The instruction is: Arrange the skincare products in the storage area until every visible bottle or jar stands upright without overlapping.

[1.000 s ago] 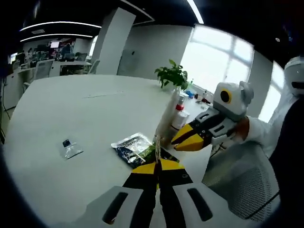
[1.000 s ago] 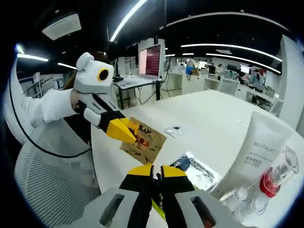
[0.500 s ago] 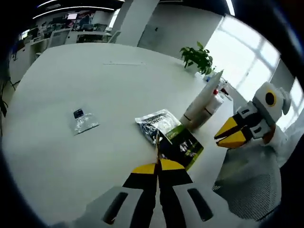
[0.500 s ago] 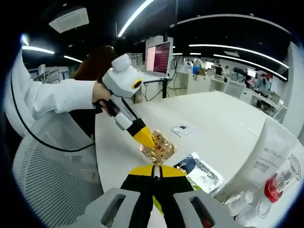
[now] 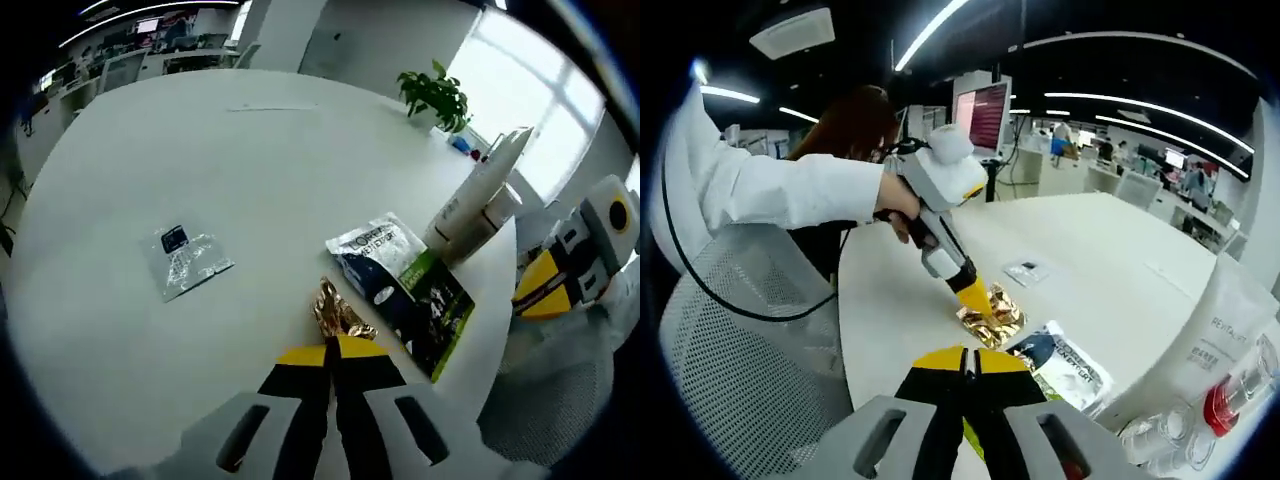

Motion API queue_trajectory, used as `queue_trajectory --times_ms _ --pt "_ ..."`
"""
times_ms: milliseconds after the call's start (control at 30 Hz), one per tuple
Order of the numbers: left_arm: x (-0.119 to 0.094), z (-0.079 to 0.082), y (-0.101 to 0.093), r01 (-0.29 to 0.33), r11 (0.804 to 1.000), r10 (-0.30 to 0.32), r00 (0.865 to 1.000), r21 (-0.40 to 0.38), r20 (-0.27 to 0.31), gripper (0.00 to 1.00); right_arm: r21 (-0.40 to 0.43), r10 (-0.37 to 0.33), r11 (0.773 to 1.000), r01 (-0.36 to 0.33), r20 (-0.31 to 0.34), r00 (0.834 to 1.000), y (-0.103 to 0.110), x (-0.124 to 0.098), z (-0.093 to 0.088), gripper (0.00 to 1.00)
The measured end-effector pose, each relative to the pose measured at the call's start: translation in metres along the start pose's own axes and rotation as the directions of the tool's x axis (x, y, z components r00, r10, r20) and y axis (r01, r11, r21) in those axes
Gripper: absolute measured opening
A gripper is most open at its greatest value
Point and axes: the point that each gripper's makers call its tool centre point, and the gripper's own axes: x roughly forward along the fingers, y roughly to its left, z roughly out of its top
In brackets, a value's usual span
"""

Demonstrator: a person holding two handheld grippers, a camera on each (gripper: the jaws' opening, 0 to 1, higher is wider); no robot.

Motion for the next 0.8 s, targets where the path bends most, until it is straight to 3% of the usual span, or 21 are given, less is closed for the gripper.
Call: queue_trajectory --times_ms 200,367,433,633,800 --pt "0.006 0.003 0.002 -0.008 0.997 0.008 1.0 0.072 0.001 0.0 -0.022 -0.026 0.999 0.026 -0.017 1.0 -0.008 0.015 -0.002 0.0" --pt "0.005 0.005 0.003 -0.024 0.981 0.026 1.0 0.193 -0.011 0.01 -0.072 -0.056 0.996 0.053 -0.033 0.998 -0.015 0.034 -0.001 0.0" --pt "0.006 0.006 0.007 -0.029 0.983 0.031 0.999 0.18 -0.01 0.01 -0.099 -0.06 0.993 0.056 -0.036 0.998 -0.018 0.044 -0.002 0.0" --pt "0.013 0.012 0.01 -0.041 0.946 0.054 0.998 0.321 -0.031 0.0 -0.143 -0.069 0.988 0.06 -0.062 0.996 -0.03 0.075 -0.006 0.0" --pt "0.014 0.011 0.013 -0.037 0.945 0.051 0.998 0.325 -0.037 0.0 -0.156 -0.107 0.983 0.093 -0.08 0.991 -0.045 0.095 -0.011 0.0"
